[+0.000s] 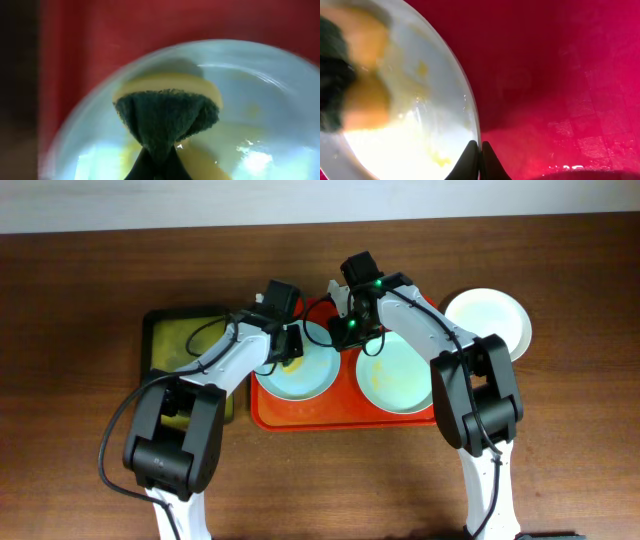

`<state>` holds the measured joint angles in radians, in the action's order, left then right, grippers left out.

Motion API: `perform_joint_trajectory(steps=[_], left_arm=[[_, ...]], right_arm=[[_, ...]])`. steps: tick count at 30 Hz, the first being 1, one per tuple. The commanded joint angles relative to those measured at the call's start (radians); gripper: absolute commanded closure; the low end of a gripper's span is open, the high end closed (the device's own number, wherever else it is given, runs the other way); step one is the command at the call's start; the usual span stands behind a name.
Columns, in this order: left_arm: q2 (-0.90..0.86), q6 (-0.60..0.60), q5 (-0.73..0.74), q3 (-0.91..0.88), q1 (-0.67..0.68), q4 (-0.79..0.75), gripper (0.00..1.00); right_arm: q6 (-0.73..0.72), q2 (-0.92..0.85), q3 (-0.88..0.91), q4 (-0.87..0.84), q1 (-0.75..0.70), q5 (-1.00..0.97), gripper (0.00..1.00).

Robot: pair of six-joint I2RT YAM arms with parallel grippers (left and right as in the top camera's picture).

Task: Clean dirty plates on tray and stack at the side
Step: 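Scrub the light blue plate with the sponge in the left gripper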

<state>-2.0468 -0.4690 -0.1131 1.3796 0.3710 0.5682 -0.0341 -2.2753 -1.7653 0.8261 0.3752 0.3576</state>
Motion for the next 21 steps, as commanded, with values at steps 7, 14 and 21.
perform_joint_trajectory(steps=[7, 14, 21], left_arm=[[0.079, -0.008, -0.282, 0.057, -0.039, 0.172, 1.0], [0.143, -0.008, 0.206, 0.051, -0.028, 0.167, 1.0], [0.071, -0.008, 0.227, -0.024, 0.017, 0.137, 1.0]], right_arm=[[-0.008, -0.009, -0.003, 0.0, 0.01, -0.003, 0.96], [-0.009, -0.009, -0.002, 0.0, 0.01, -0.002, 0.96], [-0.009, -0.009, -0.002, -0.003, 0.01, -0.003, 0.96]])
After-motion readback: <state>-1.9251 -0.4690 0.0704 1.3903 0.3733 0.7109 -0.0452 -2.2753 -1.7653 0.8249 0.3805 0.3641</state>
